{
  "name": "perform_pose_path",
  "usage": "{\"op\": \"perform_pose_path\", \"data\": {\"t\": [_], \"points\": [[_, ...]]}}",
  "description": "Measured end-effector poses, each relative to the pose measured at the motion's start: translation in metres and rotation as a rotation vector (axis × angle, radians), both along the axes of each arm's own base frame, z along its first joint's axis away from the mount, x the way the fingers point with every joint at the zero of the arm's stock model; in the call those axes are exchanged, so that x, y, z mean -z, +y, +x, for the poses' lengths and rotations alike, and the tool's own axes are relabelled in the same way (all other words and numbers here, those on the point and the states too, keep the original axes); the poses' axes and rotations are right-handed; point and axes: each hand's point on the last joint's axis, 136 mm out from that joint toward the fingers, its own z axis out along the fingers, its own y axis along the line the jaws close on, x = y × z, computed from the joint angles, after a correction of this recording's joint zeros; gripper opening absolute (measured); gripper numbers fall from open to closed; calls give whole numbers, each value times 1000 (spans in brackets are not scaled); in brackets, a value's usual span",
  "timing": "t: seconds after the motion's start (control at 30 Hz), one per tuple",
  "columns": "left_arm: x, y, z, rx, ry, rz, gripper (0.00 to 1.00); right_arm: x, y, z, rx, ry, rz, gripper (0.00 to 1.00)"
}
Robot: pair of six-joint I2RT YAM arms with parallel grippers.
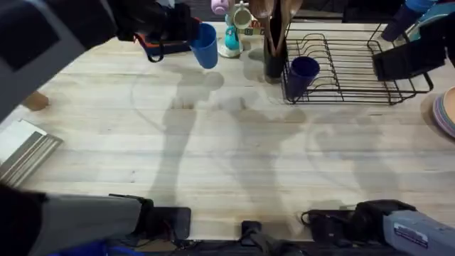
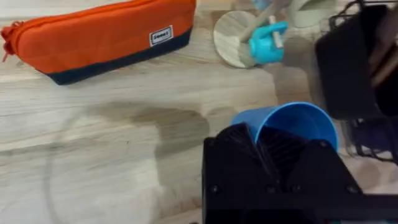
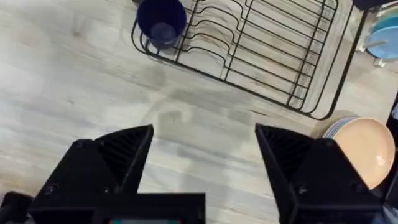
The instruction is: Pick up the cup on the table and put them onto the rack.
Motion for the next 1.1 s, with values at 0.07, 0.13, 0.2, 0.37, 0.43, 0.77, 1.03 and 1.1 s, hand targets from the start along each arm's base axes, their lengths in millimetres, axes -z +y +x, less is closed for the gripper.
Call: {"op": "perform_pose_path", "data": {"t": [0.07,0.13,0.2,0.37,0.43,0.77,1.03,1.1], "points": [[-7,-4,-7,17,-7,4,41,0,0,0,0,0,0,992],[-15,-12,-15,43,-19,7,41,0,0,0,0,0,0,992],[-24,-22,-22,73,-38,10,41,0,0,0,0,0,-1,992],[-50,-46,-39,162,-111,18,39,0,-9,-7,50,6,-27,992],[-59,-54,-46,193,-136,16,40,-3,-12,-11,72,-7,-32,992],[-72,-106,-72,343,-173,2,40,-27,-20,-36,114,-124,-33,992],[-95,-139,-79,422,-262,-30,39,-23,-21,-52,132,-151,-14,992],[-98,-145,-80,436,-276,-36,39,-17,-20,-54,136,-153,-6,992]]}}
